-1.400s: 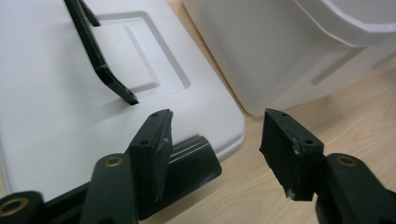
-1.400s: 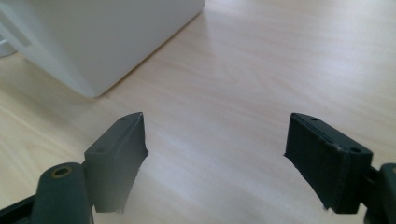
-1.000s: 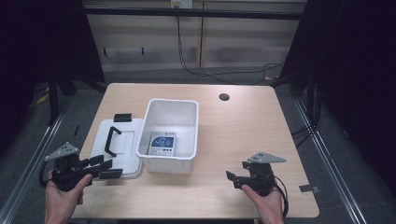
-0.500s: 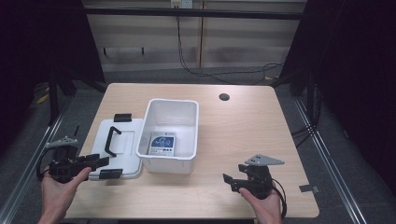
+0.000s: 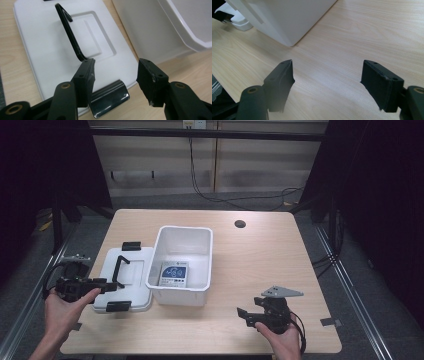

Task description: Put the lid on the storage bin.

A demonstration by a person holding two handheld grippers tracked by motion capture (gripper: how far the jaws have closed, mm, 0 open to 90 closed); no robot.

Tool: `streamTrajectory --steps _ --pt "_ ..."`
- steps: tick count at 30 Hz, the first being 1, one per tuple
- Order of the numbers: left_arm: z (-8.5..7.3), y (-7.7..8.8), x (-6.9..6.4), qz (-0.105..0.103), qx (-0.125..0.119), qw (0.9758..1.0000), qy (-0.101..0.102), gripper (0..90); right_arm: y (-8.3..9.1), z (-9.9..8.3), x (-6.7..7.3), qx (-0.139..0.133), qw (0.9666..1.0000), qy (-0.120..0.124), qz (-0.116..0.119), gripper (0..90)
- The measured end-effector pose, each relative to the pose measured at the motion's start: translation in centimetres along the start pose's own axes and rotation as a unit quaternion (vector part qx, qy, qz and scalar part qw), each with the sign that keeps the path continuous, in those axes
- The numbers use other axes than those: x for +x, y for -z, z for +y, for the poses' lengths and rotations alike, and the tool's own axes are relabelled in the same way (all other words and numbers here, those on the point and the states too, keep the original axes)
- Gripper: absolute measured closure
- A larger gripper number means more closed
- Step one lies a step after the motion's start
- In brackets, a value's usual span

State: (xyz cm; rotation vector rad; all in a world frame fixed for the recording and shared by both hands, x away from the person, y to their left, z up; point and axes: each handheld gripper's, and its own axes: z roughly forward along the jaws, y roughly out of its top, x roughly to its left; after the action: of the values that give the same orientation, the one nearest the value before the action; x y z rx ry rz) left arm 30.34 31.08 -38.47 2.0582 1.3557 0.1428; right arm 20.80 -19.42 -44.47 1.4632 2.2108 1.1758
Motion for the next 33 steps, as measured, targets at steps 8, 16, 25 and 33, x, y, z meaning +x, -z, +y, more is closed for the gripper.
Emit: streamTrajectory --steps 8,16,25,33 --pt "1.9 -0.2 0.4 -0.002 0.022 0.9997 0.009 45.2 0.0 0.0 0.0 0.002 1.0000 -0.004 -0.004 26.5" --pt "3.5 -0.8 0.7 0.012 0.064 0.9979 0.008 44.7 -0.1 0.0 0.2 0.005 1.0000 -0.006 -0.003 26.5" --pt "5.4 -1.2 0.7 0.028 0.096 0.9949 0.014 50.8 -0.1 -0.1 0.3 0.011 0.9999 -0.009 -0.002 26.6" --pt "6.6 -2.0 1.0 0.037 0.115 0.9926 0.014 59.8 -0.3 0.0 0.3 0.015 0.9998 -0.010 0.000 26.6"
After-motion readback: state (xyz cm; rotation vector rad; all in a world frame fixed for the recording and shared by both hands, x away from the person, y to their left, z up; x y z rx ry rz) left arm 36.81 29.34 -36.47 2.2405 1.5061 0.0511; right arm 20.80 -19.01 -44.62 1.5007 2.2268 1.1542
